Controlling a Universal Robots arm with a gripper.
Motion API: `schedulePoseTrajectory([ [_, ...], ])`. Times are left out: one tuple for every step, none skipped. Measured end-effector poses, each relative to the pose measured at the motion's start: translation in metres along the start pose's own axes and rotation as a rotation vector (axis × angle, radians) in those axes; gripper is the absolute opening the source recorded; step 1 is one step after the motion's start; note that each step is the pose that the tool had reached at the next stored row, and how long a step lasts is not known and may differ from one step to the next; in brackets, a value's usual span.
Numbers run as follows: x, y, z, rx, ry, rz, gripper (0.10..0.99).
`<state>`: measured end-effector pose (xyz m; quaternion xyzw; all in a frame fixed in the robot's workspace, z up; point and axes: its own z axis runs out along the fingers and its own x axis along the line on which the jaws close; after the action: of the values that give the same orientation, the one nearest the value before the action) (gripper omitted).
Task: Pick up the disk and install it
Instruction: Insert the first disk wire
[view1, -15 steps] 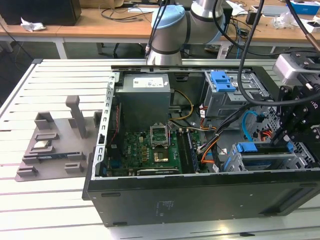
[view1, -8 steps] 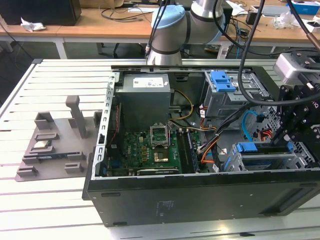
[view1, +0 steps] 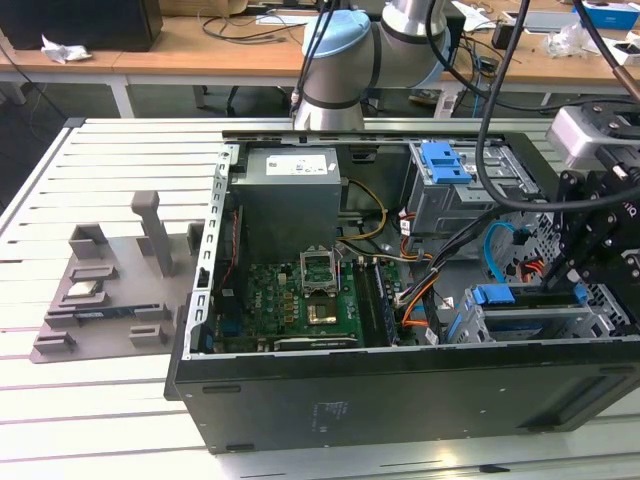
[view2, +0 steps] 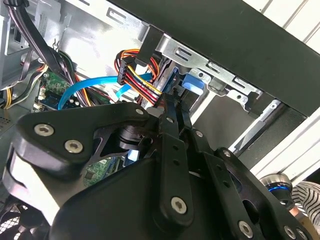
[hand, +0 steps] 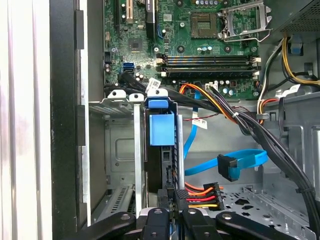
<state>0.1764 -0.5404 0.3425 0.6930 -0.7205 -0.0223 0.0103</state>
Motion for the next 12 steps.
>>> schedulePoseTrajectory([
  [0.0,0.0,0.0003,0.0,0.0001,0.0,0.165],
  [0.0,-0.0001,0.0005,-0.001,0.0002,0.0,0.165],
  [0.0,-0.0003,0.0007,-0.001,0.0002,0.0,0.165],
  [0.0,-0.0005,0.0009,-0.002,0.0002,0.0,0.165],
  [0.0,-0.0009,0.0012,-0.002,0.0002,0.0,0.165],
  [0.0001,-0.0011,0.0014,-0.003,0.0003,0.0,0.165],
  [0.0001,-0.0012,0.0016,-0.003,0.0002,0.0,0.165],
  [0.0,-0.0014,0.0017,-0.003,0.0001,0.0,0.165],
  [0.0,-0.0016,0.0018,-0.004,0.0003,0.0,0.165],
  [0.0,-0.0017,0.0019,-0.004,0.0003,0.0,0.165],
  [0.0,-0.0018,0.0021,-0.004,0.0003,0.0,0.165],
  [0.0,-0.0018,0.0023,-0.004,0.0003,0.0,0.165],
])
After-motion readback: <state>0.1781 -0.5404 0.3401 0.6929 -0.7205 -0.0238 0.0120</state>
